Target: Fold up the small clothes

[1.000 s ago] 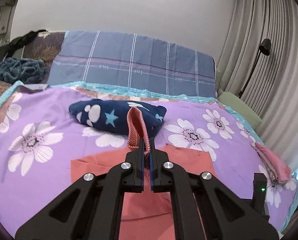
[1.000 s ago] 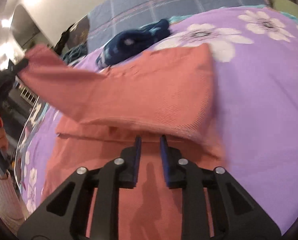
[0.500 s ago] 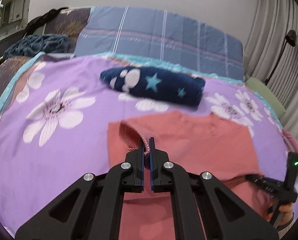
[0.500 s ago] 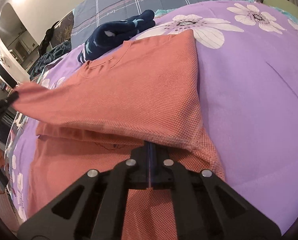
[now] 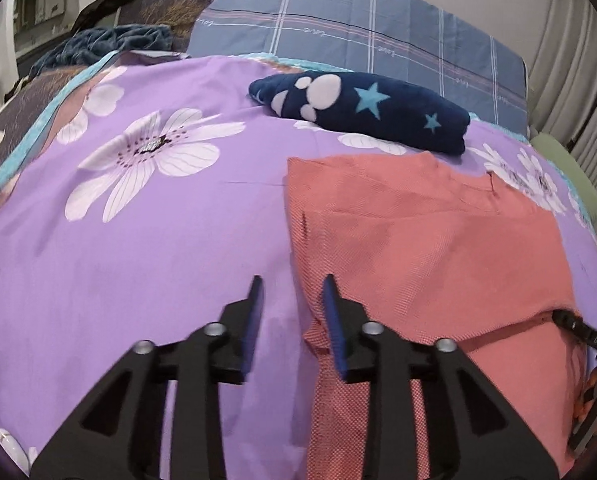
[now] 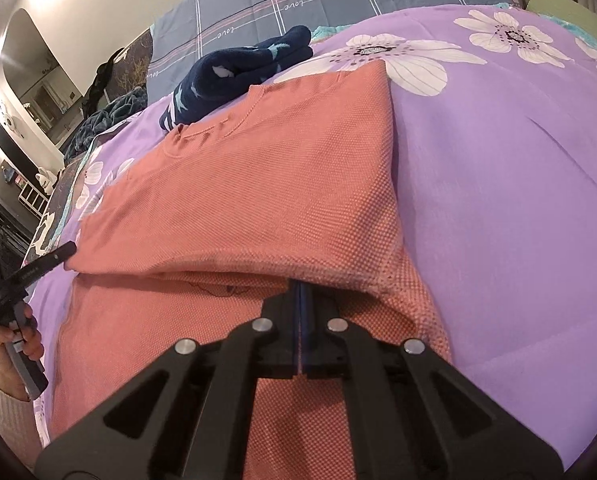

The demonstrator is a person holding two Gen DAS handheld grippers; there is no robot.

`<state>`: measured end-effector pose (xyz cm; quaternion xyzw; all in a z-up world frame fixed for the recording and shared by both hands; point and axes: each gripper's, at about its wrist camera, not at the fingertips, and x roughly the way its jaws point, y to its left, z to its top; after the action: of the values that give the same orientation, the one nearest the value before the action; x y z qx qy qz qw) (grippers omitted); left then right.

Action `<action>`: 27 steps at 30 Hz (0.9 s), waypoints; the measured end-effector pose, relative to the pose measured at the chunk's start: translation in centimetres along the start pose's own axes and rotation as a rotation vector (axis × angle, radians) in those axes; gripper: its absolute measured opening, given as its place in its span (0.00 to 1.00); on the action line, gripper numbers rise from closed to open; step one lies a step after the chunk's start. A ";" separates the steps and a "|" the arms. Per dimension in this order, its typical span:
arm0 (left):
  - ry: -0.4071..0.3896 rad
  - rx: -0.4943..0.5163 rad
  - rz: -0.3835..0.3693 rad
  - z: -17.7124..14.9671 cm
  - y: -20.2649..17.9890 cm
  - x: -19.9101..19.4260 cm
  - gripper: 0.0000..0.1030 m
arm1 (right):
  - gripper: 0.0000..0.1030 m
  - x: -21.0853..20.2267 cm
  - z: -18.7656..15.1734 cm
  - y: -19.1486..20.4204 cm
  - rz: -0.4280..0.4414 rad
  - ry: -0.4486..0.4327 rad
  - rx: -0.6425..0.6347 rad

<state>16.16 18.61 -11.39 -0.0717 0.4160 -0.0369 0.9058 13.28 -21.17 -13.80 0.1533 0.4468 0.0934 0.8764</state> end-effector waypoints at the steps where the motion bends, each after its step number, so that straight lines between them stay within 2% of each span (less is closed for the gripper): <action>1: -0.002 -0.014 -0.011 0.0 0.2 0.0 0.38 | 0.00 0.0 -0.1 0.0 -0.001 0.001 -0.001; 4: -0.005 -0.017 -0.015 0.3 -0.1 0.2 0.39 | 0.00 -0.3 -0.5 0.1 -0.005 0.000 -0.004; 9: 0.008 0.082 0.084 -0.3 -1.6 1.7 0.41 | 0.00 -1.1 -1.1 -0.4 0.003 0.004 0.003; 14: -0.009 0.082 0.073 -0.2 -1.8 1.3 0.41 | 0.00 -2.3 -1.5 -0.9 -0.007 0.000 0.010; 17: -0.030 0.088 0.075 0.3 -2.0 0.7 0.41 | 0.07 -3.0 -1.5 -0.9 -0.008 0.009 0.000; 19: -0.050 0.092 0.073 0.5 -2.3 0.1 0.41 | 0.18 -4.0 -1.5 -0.6 -0.002 -0.005 0.007; 21: -0.065 0.091 0.056 0.6 -2.7 -0.5 0.41 | 0.31 -5.1 -1.4 -0.2 -0.016 -0.057 -0.006; 24: -0.076 0.120 0.032 0.4 -3.9 -0.9 0.42 | 0.34 -5.2 -1.0 0.5 -0.082 -0.083 -0.062; 25: -0.075 0.147 0.043 0.1 -4.4 -0.8 0.48 | 0.34 -4.9 -0.9 0.6 -0.121 -0.080 -0.072; 26: -0.075 0.176 0.064 -0.3 -4.8 -0.7 0.60 | 0.33 -4.6 -0.8 0.4 -0.144 -0.079 -0.072; 27: -0.071 0.215 0.100 -0.7 -5.3 -0.4 0.66 | 0.29 -4.3 -0.8 0.2 -0.172 -0.074 -0.069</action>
<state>15.32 13.39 -10.75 0.0454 0.3803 -0.0338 0.9231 10.12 -22.13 -10.94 0.0873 0.4223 0.0274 0.9018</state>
